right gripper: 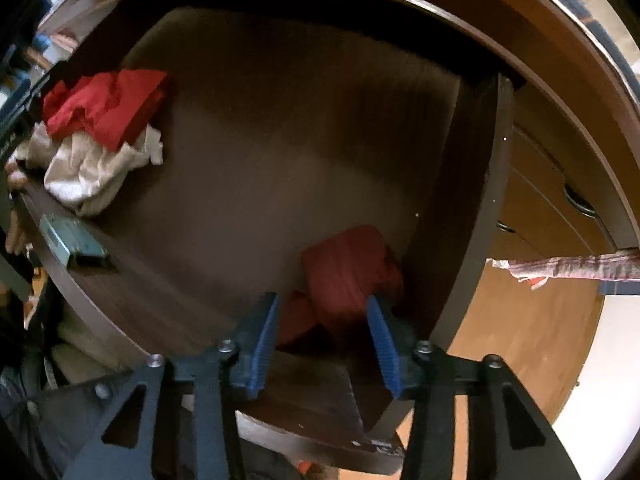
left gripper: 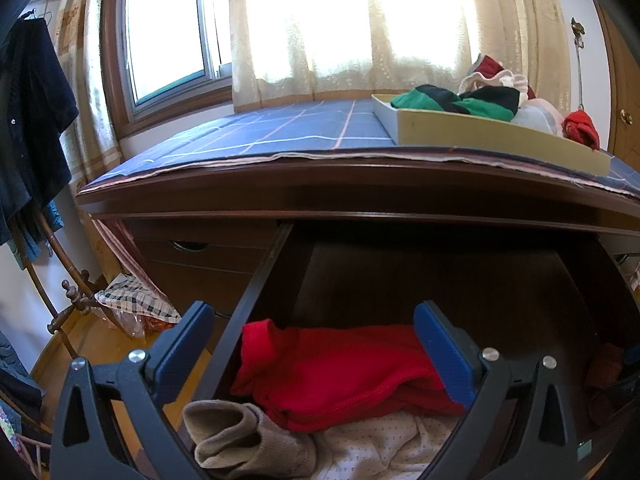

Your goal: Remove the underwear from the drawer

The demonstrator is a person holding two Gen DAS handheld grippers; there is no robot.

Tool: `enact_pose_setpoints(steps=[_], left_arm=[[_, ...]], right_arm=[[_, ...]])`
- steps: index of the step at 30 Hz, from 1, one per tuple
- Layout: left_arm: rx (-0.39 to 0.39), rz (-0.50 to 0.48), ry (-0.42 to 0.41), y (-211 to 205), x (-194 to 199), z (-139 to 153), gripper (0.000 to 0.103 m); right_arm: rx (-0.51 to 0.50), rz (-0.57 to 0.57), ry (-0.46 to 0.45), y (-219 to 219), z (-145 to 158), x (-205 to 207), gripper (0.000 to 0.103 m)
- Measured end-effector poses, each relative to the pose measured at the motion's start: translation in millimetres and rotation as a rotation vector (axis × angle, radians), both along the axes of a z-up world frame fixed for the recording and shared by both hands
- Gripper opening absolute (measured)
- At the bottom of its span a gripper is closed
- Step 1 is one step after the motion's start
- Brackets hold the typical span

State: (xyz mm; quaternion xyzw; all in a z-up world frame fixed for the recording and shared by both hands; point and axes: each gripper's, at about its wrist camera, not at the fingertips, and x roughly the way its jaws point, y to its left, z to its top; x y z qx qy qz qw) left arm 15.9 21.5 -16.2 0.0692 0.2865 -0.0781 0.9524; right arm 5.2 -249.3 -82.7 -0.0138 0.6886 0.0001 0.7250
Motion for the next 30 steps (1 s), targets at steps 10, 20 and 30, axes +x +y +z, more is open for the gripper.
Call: enact_pose_setpoints(steps=[10,20,30], left_arm=[[0.011,0.001,-0.016,-2.8,-3.7,1.0,0.102],[0.021,0.003,-0.019,-3.6,-4.4,1.9,0.102],[0.029,0.005,-0.020,-3.9,-2.6,1.3,0.102]], right_arm=[[0.016,-0.018,-0.048,-3.4,1.8,-8.5,0.007],[0.210,-0.108,-0.220,-24.4,30.9,-21.2,0.007],[0.292,-0.153,-0.282,-41.2,42.3,-23.3,0.007]])
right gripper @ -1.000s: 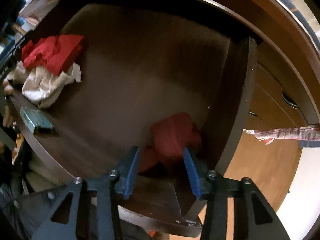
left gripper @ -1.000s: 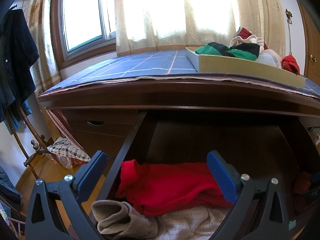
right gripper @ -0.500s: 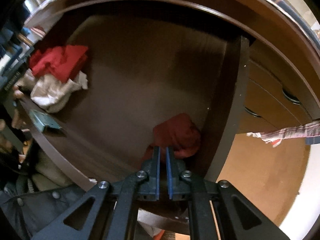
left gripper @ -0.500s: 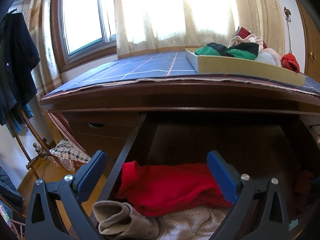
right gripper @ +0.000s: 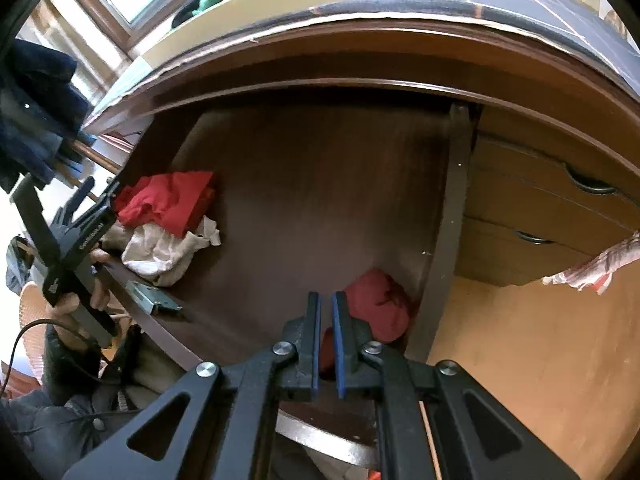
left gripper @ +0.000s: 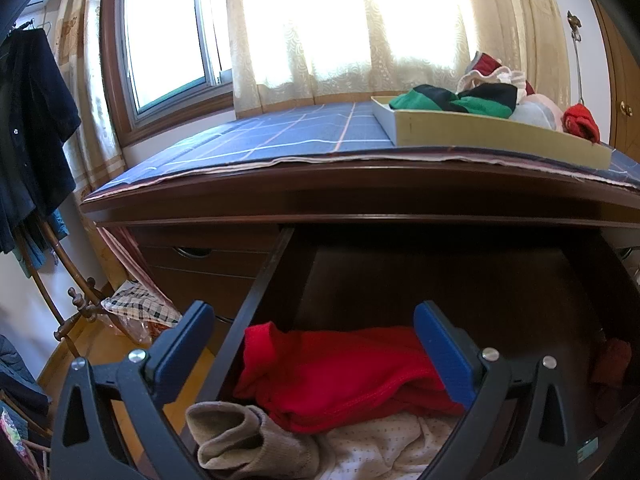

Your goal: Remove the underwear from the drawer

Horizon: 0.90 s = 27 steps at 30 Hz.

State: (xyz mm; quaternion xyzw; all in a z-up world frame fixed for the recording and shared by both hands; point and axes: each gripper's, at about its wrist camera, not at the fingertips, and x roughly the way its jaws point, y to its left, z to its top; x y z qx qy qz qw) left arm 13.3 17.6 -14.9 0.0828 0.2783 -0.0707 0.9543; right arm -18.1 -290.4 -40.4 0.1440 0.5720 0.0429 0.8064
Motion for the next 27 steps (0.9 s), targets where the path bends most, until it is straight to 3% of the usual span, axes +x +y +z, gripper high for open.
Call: enact_pose_setpoints(steps=[3,5,7,9,13,20,26,27], left_arm=[[0.000,-0.001,0.000,0.0,-0.1,0.0,0.102],[0.000,-0.001,-0.001,0.0,-0.1,-0.1,0.102],[0.000,-0.002,0.000,0.0,-0.1,0.1,0.102],[-0.001,-0.001,0.000,-0.1,-0.1,-0.1,0.102],[-0.001,-0.001,0.000,-0.2,-0.1,0.0,0.102],[-0.001,-0.005,0.001,-0.9,-1.0,0.0,0.102],[-0.005,-0.007,0.000,-0.5,-2.3,2.3,0.102],[-0.006,-0.007,-0.001,0.0,-1.9,2.5,0.102]], right_arm=[[-0.050,0.028,0.029,7.5,-5.2,9.4,0.009],[-0.127,0.067,0.054,13.1,-9.8,16.7,0.017],[-0.197,0.108,0.082,20.5,-16.1,25.5,0.048],[-0.228,0.152,0.105,25.2,-21.9,31.2,0.062],[-0.349,0.260,0.204,43.1,-39.7,37.9,0.062],[-0.510,0.335,0.287,51.4,-54.1,47.9,0.059],[-0.603,0.383,0.314,51.7,-56.2,44.0,0.038],[-0.584,0.380,0.319,51.9,-56.6,42.4,0.028]])
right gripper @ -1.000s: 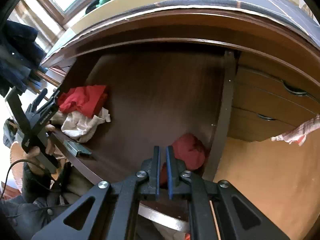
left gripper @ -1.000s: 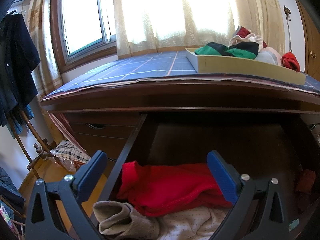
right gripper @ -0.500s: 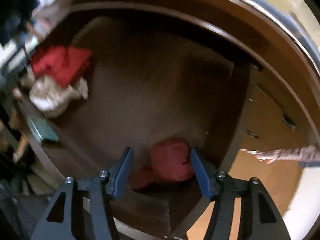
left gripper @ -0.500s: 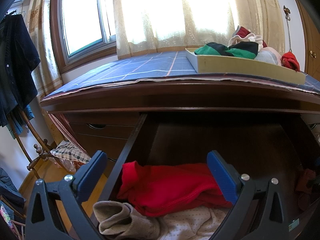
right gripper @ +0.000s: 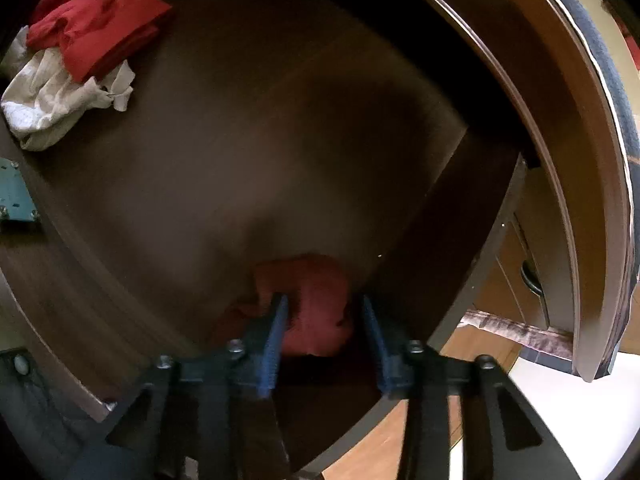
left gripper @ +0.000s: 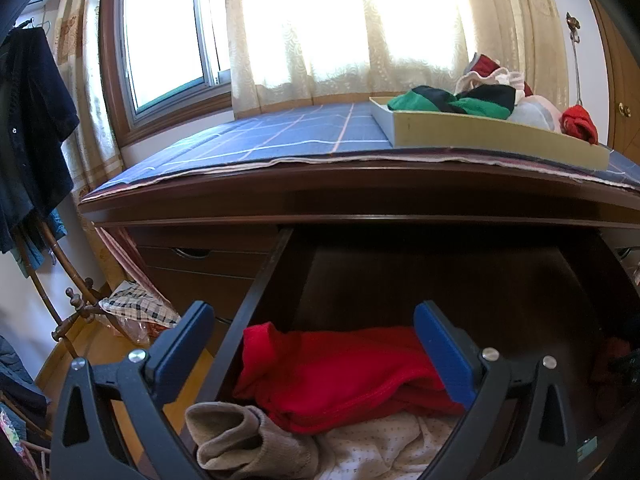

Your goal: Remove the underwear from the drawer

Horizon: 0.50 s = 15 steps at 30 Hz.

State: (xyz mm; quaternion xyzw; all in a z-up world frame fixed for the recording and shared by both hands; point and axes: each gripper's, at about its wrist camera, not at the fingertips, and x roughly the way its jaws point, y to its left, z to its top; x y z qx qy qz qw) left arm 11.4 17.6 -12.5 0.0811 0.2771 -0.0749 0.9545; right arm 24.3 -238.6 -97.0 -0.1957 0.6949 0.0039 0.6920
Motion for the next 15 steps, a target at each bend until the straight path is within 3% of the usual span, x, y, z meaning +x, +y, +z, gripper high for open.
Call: enact_pose_setpoints(steps=[7,10,15], left_arm=[[0.006,0.000,-0.002,-0.3,0.7,-2.2,0.102],[0.007,0.002,0.000,-0.8,0.6,-2.5,0.102],[0.014,0.004,-0.002,-2.6,0.2,-3.1,0.102]], right_arm=[[0.118,-0.104,-0.124,-17.2,14.9,-13.2,0.021],[0.191,-0.156,-0.198,-29.9,31.6,-18.6,0.018],[0.218,-0.160,-0.310,-25.9,61.9,-27.7,0.017]])
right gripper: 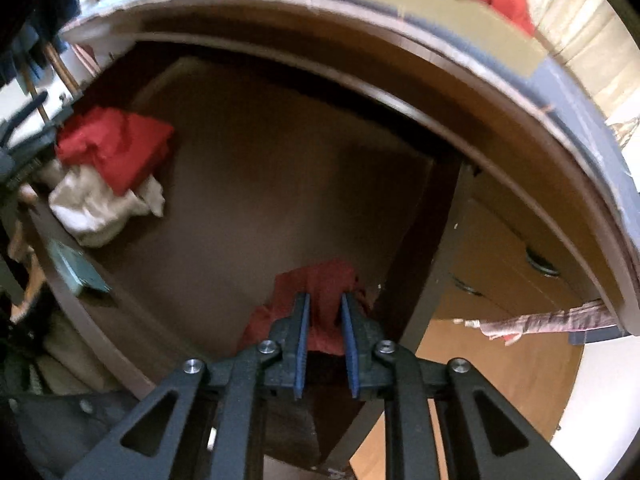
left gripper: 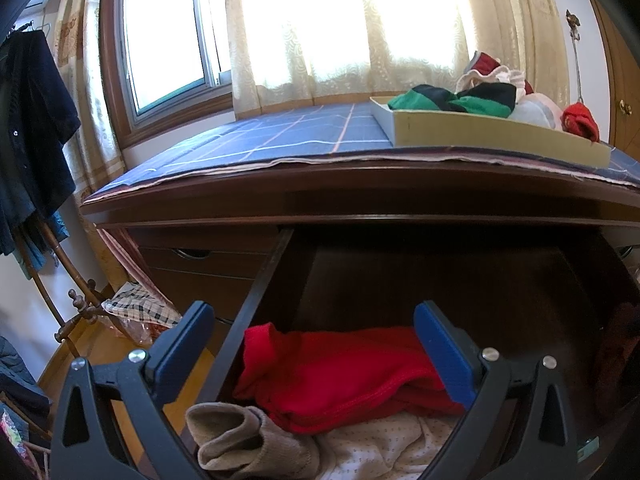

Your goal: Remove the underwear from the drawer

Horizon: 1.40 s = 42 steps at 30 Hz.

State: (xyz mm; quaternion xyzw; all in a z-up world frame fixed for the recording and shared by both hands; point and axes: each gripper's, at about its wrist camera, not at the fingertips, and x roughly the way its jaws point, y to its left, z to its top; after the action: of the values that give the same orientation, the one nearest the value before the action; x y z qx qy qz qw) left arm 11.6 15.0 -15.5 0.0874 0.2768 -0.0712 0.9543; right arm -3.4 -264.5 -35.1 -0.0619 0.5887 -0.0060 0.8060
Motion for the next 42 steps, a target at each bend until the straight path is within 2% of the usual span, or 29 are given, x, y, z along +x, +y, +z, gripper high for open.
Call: enact_pose_setpoints(steps=[6,10,16,21,28,36,38,39,40,42], left_arm=[[0.000,-0.001,-0.001,-0.2,0.0,0.0,0.102],[-0.002,-0.001,-0.001,-0.2,-0.2,0.0,0.102],[-0.001,0.000,-0.001,-0.2,-0.3,0.0,0.102],[0.000,-0.001,-0.001,-0.4,-0.3,0.5,0.102],[0.000,-0.001,-0.002,0.0,-0.3,0.6,0.102],[0.000,-0.002,-0.002,-0.2,-0.4,0.5,0.102],[0.002,-0.003,-0.002,0.0,-0.4,0.4,0.102],[0.003,-0.004,-0.004,0.2,-0.4,0.5,0.102],[0.004,-0.004,-0.005,0.5,-0.8,0.7,0.102],[0.005,-0.003,-0.006,0.7,-1.0,0.7,0.102]], right_arm=[[-0.041,0.003,-0.107,35.5,23.1,11.3,0.017],[-0.047,-0.010,-0.158,38.3,32.5,14.6,0.017],[-0.045,-0.045,-0.190,35.1,40.9,15.8,0.012],[-0.046,-0.060,-0.212,34.8,45.7,15.1,0.011],[-0.008,-0.063,-0.192,31.5,42.2,16.7,0.011],[0.052,-0.077,-0.052,21.1,2.1,29.8,0.014],[0.084,-0.087,-0.015,15.7,-11.2,34.0,0.019],[0.096,-0.090,0.002,14.2,-16.4,35.3,0.029],[0.099,-0.087,0.015,14.2,-21.3,36.0,0.045],[0.085,-0.067,0.028,16.9,-28.7,36.6,0.063]])
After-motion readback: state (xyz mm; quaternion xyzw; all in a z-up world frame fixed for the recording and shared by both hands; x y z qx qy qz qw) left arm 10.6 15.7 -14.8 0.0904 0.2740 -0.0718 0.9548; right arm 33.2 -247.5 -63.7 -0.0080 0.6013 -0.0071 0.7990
